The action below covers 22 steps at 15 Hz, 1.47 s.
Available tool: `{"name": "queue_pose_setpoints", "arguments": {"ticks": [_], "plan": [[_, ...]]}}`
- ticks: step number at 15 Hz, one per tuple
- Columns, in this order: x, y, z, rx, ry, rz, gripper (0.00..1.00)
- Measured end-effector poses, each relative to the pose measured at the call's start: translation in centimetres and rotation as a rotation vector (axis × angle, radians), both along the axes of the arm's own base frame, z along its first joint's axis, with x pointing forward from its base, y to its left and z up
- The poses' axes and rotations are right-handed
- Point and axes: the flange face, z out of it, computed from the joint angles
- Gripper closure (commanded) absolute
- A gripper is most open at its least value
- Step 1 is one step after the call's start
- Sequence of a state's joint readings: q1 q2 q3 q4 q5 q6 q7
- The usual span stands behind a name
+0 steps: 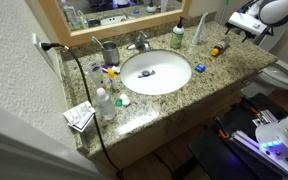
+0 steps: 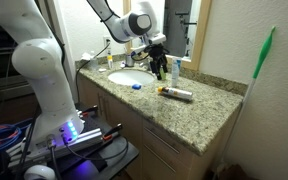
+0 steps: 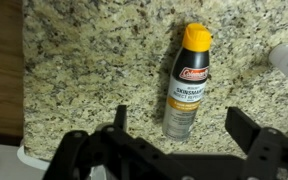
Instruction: Put the silver bottle on the right side of the counter upright
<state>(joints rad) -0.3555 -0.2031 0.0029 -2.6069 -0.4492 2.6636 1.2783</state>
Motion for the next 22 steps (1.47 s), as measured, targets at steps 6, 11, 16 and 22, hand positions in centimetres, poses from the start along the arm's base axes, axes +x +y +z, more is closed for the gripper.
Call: {"name": "queue_pose_setpoints", "arguments": {"ticks": [6, 11, 16, 22], "plan": [[0.0, 0.0, 0.6, -0.01, 0.011, -0.001, 0.0], [0.0, 0.0, 0.6, -0.009, 0.011, -0.002, 0.0], [0.0, 0.0, 0.6, -0.009, 0.011, -0.001, 0.0], [-0.2, 2.9, -2.9, -0.155, -0.03, 0.011, 0.0]]}}
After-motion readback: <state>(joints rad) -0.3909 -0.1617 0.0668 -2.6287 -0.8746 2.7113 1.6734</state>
